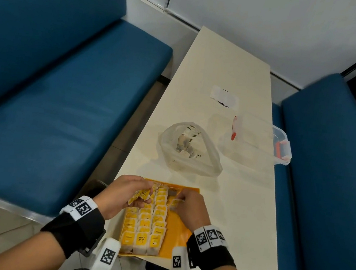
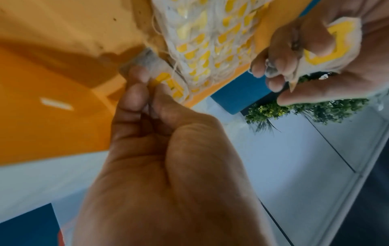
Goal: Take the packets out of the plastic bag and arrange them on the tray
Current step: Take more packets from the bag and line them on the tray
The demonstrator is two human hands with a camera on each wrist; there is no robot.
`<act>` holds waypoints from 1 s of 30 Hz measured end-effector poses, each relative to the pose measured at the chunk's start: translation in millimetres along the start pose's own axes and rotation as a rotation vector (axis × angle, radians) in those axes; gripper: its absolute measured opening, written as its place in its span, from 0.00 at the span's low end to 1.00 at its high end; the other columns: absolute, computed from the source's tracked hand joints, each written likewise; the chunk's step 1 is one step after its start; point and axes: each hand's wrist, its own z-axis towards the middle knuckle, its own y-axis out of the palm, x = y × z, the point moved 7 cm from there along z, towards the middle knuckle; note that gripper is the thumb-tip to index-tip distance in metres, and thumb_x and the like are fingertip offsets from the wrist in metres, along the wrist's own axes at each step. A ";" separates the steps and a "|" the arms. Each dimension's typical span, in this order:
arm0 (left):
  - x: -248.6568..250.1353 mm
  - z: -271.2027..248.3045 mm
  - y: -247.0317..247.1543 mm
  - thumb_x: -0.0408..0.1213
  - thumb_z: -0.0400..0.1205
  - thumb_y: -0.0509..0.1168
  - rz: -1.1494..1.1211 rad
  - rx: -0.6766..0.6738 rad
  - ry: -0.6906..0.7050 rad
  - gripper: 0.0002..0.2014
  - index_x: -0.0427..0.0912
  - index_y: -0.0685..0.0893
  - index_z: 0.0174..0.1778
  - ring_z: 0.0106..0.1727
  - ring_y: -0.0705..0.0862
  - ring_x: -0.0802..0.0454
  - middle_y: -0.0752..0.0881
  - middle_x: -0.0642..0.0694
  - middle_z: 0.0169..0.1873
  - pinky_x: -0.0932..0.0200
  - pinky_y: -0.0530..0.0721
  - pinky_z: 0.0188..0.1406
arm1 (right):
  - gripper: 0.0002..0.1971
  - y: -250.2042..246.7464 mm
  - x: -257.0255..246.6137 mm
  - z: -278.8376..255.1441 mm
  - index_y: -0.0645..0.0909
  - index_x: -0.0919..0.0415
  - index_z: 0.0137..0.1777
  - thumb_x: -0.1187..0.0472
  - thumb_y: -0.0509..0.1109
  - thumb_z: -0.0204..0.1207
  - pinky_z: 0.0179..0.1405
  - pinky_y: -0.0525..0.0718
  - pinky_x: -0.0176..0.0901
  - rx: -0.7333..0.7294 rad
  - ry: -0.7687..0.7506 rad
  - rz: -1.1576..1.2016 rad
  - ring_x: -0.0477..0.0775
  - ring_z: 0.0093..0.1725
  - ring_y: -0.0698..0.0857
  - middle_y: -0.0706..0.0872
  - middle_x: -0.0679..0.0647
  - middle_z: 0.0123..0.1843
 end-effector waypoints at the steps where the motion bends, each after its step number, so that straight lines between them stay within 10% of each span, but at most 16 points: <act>1: 0.2 -0.4 0.4 0.38 0.86 0.69 0.000 0.000 0.001 0.13 0.30 0.90 0.51 0.44 0.91 0.46 0.92 0.40 0.44 0.59 0.88 0.36 | 0.09 1.4 0.7 3.3 0.87 0.60 0.48 0.64 0.80 0.69 0.52 0.83 0.40 0.017 0.015 0.026 0.52 0.57 0.88 0.92 0.53 0.54; 11: -1.5 -2.1 -1.4 0.38 0.86 0.70 0.000 0.025 0.021 0.10 0.35 0.92 0.47 0.46 0.91 0.44 0.92 0.39 0.45 0.57 0.89 0.38 | 0.14 6.8 0.8 6.8 0.89 0.60 0.57 0.66 0.78 0.71 0.49 0.77 0.34 0.161 0.085 0.119 0.55 0.56 0.87 0.91 0.56 0.56; 25: -1.3 -2.6 0.1 0.38 0.86 0.69 0.009 0.019 0.019 0.11 0.33 0.91 0.50 0.45 0.91 0.44 0.92 0.38 0.46 0.57 0.88 0.37 | 0.16 11.9 7.1 8.0 0.80 0.63 0.29 0.61 0.72 0.79 0.33 0.71 0.37 0.199 0.209 0.192 0.48 0.28 0.77 0.78 0.49 0.26; 30: -0.3 -3.6 0.5 0.42 0.88 0.67 -0.020 0.023 0.011 0.18 0.27 0.89 0.52 0.44 0.91 0.44 0.92 0.38 0.44 0.58 0.88 0.36 | 0.15 15.0 7.2 7.3 0.85 0.63 0.29 0.65 0.70 0.79 0.33 0.72 0.36 0.181 0.218 0.217 0.50 0.30 0.79 0.84 0.53 0.30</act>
